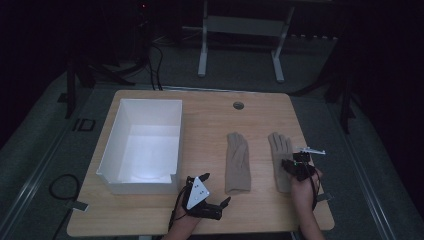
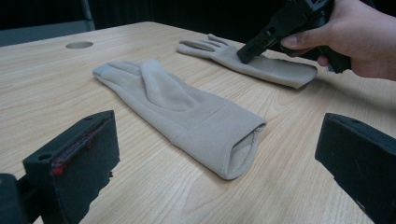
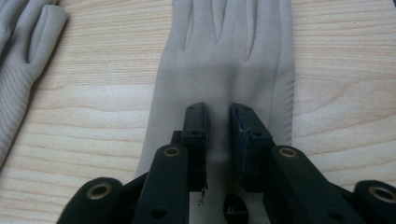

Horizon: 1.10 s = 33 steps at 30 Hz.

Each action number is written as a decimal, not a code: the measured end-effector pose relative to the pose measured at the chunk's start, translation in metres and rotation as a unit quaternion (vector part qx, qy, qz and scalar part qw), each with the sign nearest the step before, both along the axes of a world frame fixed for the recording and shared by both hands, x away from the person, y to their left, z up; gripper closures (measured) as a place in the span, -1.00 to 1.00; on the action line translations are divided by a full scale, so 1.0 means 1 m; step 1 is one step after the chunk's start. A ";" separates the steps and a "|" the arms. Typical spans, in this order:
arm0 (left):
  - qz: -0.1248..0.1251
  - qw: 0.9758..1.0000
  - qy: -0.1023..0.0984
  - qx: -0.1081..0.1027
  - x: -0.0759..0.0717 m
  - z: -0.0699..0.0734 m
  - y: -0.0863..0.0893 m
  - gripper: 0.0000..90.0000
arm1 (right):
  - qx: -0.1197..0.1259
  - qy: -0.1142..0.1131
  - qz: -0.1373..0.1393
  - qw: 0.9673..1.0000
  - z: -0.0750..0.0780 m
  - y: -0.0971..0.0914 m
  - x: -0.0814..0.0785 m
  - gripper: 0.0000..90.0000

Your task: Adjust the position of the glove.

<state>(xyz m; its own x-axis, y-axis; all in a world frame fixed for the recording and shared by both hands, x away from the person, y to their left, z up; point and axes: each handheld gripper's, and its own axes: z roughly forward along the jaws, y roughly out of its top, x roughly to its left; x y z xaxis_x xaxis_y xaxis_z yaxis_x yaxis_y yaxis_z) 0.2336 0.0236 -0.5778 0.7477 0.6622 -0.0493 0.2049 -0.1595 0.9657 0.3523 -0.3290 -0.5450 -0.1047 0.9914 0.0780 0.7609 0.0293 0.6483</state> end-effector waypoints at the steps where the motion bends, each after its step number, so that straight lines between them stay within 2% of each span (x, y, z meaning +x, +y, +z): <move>1: 0.000 1.000 0.001 -0.001 0.000 0.000 0.000 -1.00 | -0.001 -0.001 0.002 1.000 0.000 0.000 0.000 0.64; 5: 0.001 1.000 0.003 -0.004 0.000 0.000 0.001 -1.00 | -0.002 -0.001 0.016 1.000 0.000 0.001 0.000 0.48; 7: 0.000 1.000 0.002 -0.003 0.000 0.000 0.000 -1.00 | -0.012 -0.011 0.024 1.000 0.004 -0.001 -0.001 0.39; 11: -0.002 1.000 0.001 -0.001 0.000 0.000 0.000 -1.00 | 0.000 -0.021 0.069 0.997 0.010 -0.006 0.003 0.25; 12: -0.001 1.000 0.002 -0.002 0.000 0.000 0.001 -1.00 | -0.007 -0.026 0.086 0.996 0.012 -0.008 0.004 0.24; 13: -0.001 1.000 0.002 -0.002 0.000 0.000 0.001 -1.00 | -0.007 -0.026 0.086 0.996 0.012 -0.008 0.004 0.24; 14: 0.000 1.000 0.003 -0.003 0.001 0.000 0.001 -1.00 | -0.018 -0.031 0.125 0.991 0.017 -0.011 0.007 0.22; 16: 0.000 1.000 0.003 -0.003 0.001 0.000 0.001 -1.00 | -0.004 -0.033 0.160 0.986 0.022 -0.018 0.010 0.25; 17: 0.000 1.000 0.003 -0.003 0.001 0.000 0.001 -1.00 | -0.004 -0.033 0.160 0.986 0.022 -0.018 0.010 0.25; 18: -0.001 1.000 0.003 -0.001 0.000 0.000 0.000 -1.00 | 0.015 -0.032 0.188 0.982 0.029 -0.026 0.013 0.24; 19: -0.001 1.000 0.003 -0.001 0.000 0.000 0.000 -1.00 | 0.015 -0.032 0.188 0.982 0.029 -0.026 0.013 0.24; 20: -0.001 1.000 0.001 -0.001 0.000 0.000 0.000 -1.00 | 0.010 -0.039 0.203 0.978 0.032 -0.030 0.014 0.23; 24: -0.001 1.000 0.000 -0.001 0.000 0.000 0.000 -1.00 | -0.014 -0.042 0.237 0.971 0.029 -0.029 0.014 0.16; 26: -0.001 1.000 0.000 -0.001 0.000 0.000 0.000 -1.00 | -0.026 -0.037 0.245 0.968 0.024 -0.028 0.013 0.14; 30: 0.000 1.000 0.000 -0.001 0.000 0.000 0.000 -1.00 | -0.024 -0.037 0.251 0.967 0.012 -0.029 0.013 0.15; 33: 0.000 1.000 0.000 0.000 0.000 0.000 0.000 -1.00 | -0.020 -0.033 0.252 0.967 0.007 -0.029 0.014 0.18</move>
<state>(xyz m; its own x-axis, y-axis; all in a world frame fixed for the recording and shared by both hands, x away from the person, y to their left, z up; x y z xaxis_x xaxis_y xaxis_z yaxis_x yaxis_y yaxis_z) 0.2337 0.0235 -0.5777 0.7477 0.6622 -0.0499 0.2057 -0.1595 0.9655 0.3660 -0.3583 -0.5379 -0.5793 0.8150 0.0163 0.5996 0.4124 0.6859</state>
